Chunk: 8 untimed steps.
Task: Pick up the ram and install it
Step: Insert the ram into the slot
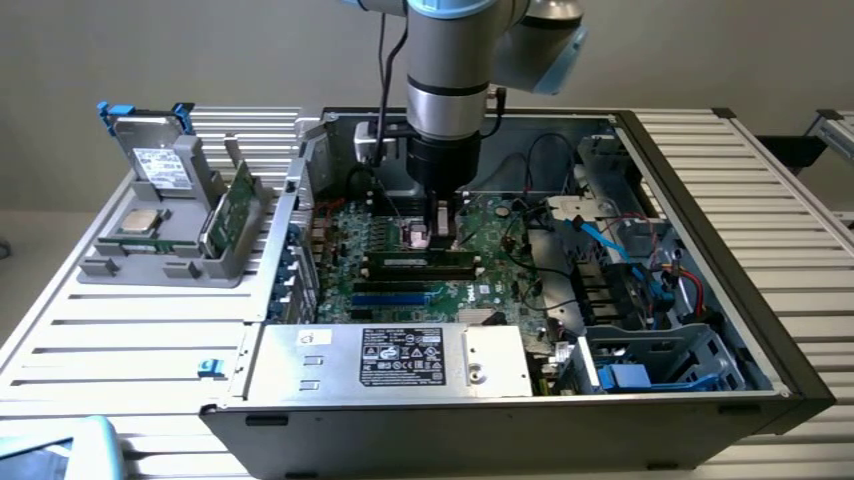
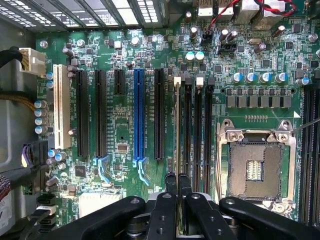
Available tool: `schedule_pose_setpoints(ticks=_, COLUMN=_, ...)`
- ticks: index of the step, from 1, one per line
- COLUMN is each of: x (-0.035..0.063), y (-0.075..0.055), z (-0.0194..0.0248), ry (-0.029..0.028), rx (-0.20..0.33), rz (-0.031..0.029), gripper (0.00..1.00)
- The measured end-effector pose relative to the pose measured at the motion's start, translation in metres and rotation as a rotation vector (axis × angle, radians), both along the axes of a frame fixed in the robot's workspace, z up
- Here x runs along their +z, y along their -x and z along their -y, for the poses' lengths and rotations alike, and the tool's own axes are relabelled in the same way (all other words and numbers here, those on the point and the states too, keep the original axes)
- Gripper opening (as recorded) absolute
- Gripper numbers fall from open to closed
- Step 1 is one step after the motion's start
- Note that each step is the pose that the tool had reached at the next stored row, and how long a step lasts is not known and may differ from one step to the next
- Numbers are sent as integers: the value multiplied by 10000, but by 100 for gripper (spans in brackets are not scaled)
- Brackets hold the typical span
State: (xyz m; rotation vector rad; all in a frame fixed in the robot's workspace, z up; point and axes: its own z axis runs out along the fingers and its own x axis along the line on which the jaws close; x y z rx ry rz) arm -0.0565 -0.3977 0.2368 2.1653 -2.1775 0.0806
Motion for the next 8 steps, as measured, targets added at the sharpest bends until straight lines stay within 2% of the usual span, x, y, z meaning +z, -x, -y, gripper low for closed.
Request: schedule_pose_setpoints(ticks=8, x=0, y=0, z=0, ry=2, rx=-1, rz=14, gripper=13)
